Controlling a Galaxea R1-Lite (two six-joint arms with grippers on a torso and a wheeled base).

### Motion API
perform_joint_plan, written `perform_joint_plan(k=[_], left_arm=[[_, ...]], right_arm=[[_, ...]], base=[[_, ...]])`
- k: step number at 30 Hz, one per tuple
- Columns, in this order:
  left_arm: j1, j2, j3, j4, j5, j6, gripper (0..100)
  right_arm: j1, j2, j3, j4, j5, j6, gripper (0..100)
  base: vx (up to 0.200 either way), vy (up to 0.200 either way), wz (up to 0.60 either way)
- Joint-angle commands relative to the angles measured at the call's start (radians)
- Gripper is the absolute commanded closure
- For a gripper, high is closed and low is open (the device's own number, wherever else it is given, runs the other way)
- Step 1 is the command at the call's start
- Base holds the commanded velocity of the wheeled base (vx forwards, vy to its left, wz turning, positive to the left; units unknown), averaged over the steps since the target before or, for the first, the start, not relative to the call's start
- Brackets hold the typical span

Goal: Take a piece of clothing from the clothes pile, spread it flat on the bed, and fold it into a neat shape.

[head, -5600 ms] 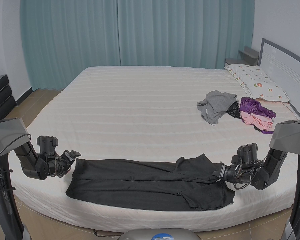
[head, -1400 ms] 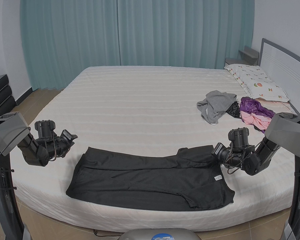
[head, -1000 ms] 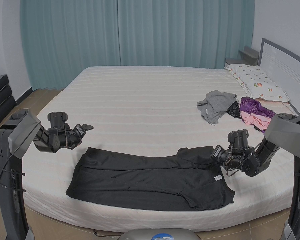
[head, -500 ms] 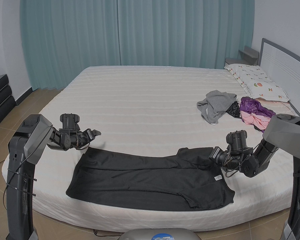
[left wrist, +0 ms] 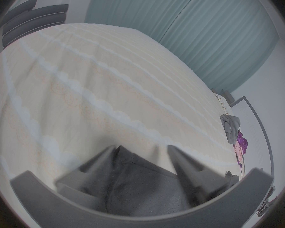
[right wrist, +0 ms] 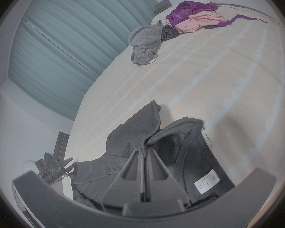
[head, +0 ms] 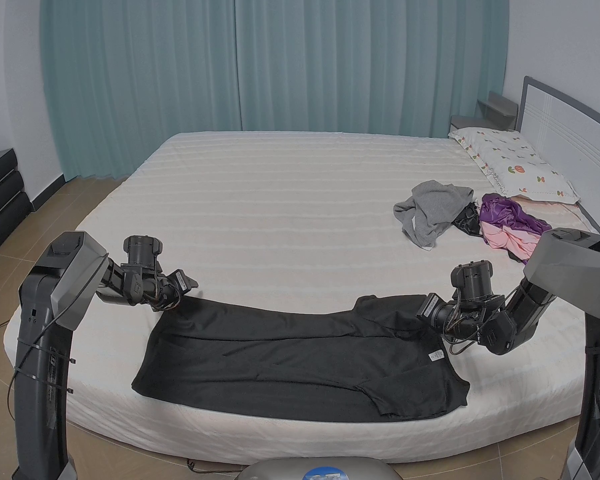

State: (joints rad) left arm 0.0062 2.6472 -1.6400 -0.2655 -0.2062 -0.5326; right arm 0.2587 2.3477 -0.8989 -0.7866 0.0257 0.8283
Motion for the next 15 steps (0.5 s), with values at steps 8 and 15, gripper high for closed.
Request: perform_joint_plan(k=[8, 15], left_arm=[[0.034, -0.082, 0.011, 0.043, 0.001, -0.044, 100], [0.058, -0.147, 0.026, 0.043, -0.002, -0.104, 100]], right_arm=[[-0.007, -0.004, -0.002, 0.0, 0.002, -0.001, 100], [-0.012, -0.007, -0.011, -0.013, 0.016, 0.0, 100]], base=[[0.0, 0.0, 0.0], [0.0, 0.0, 0.0]])
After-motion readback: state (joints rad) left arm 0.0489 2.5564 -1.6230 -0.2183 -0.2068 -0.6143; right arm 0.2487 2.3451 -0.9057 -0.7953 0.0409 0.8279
